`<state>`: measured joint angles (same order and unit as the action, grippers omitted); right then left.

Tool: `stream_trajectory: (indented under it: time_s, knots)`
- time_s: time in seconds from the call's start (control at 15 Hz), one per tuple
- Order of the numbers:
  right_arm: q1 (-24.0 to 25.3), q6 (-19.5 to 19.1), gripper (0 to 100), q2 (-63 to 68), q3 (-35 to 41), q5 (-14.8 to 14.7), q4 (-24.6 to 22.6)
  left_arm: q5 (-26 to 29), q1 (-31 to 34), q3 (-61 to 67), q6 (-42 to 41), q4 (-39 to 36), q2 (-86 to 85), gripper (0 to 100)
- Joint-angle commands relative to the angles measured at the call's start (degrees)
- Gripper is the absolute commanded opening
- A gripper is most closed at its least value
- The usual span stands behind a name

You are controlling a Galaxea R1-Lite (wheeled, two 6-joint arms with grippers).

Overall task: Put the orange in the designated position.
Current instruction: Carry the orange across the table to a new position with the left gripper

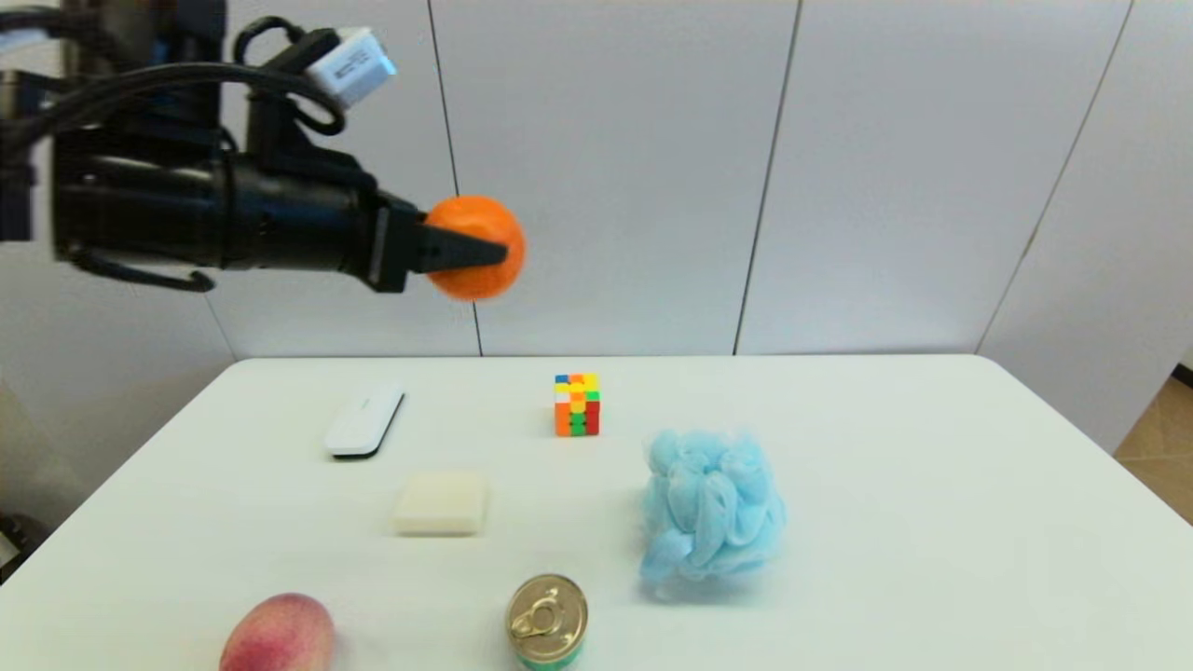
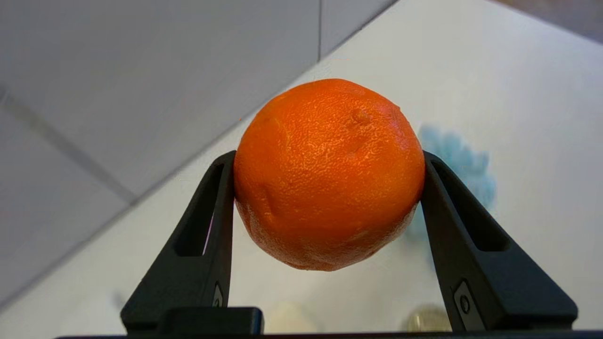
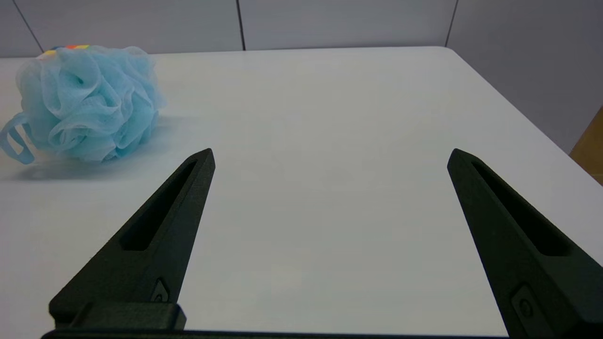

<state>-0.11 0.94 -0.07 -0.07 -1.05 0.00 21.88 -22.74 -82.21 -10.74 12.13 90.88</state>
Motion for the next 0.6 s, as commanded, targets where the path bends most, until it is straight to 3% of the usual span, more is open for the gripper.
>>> stream_trajectory:
  time_s: [0.07, 0.6]
  knots:
    - [0.0, 0.0, 100, 0.0, 0.0, 0.0, 0.0, 0.0, 10.3, 16.5, 0.4, 3.3, -19.2, 0]
    - [0.0, 0.0, 100, 0.0, 0.0, 0.0, 0.0, -2.1, 23.0, 33.5, 1.0, 3.3, -32.4, 0]
